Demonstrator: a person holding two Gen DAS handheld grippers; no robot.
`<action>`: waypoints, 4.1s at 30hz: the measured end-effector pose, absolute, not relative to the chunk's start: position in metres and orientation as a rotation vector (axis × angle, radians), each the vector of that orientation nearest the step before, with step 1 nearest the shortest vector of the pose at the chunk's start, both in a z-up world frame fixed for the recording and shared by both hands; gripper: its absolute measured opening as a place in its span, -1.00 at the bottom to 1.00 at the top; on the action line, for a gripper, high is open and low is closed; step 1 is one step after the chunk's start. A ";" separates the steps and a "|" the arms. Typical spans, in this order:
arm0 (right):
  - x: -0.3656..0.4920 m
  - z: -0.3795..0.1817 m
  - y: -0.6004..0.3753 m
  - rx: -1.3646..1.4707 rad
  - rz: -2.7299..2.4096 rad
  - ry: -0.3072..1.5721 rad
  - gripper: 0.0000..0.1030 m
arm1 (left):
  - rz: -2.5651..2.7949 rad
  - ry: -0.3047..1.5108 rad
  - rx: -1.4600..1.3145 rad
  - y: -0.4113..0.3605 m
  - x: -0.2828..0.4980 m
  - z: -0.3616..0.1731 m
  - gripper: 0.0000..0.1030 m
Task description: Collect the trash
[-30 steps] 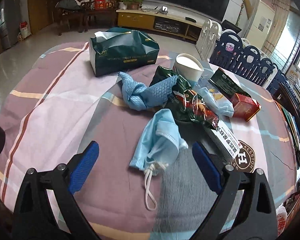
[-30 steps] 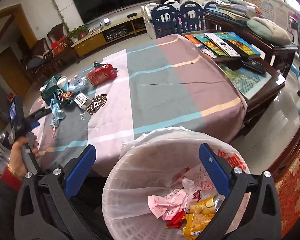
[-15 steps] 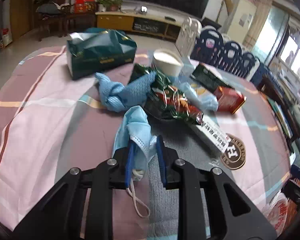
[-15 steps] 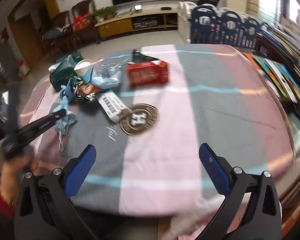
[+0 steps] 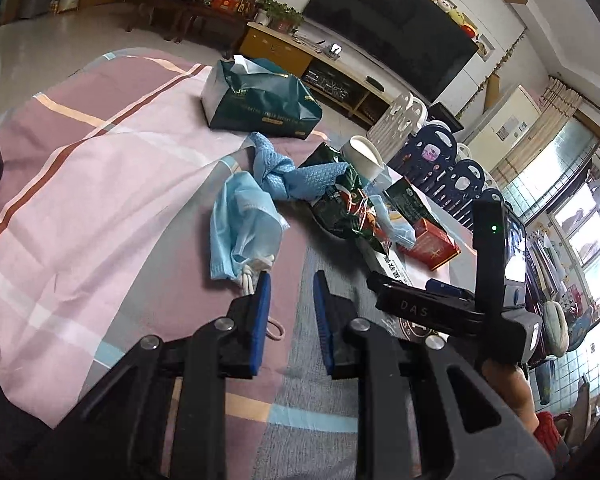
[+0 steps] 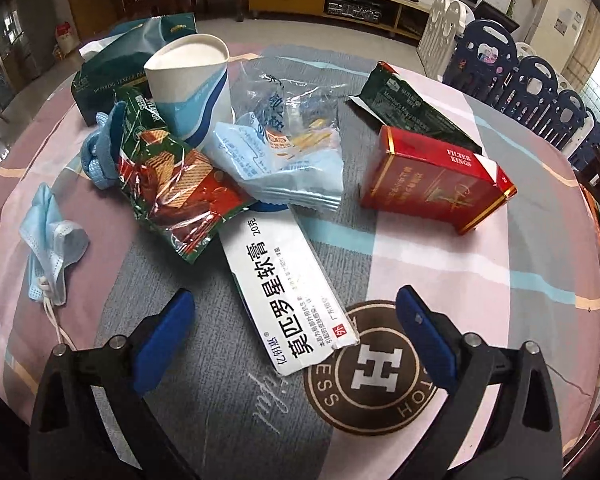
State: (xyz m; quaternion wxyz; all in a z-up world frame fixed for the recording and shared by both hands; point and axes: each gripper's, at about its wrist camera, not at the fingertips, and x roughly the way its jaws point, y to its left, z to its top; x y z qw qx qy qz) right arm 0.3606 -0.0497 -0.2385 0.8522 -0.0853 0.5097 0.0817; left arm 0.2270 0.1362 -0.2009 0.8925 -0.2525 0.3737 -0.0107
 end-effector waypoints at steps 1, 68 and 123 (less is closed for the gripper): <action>0.361 -0.241 -0.048 -0.196 0.170 1.077 0.47 | -0.024 0.778 -0.515 0.134 0.227 -0.201 -0.56; 0.210 -0.227 -0.118 0.125 0.038 1.142 -0.12 | 0.273 0.724 -0.480 0.162 0.262 -0.206 0.62; 0.038 -0.102 -0.257 0.108 -0.133 0.918 -0.11 | -0.401 0.587 -0.177 -0.037 0.063 -0.059 -0.73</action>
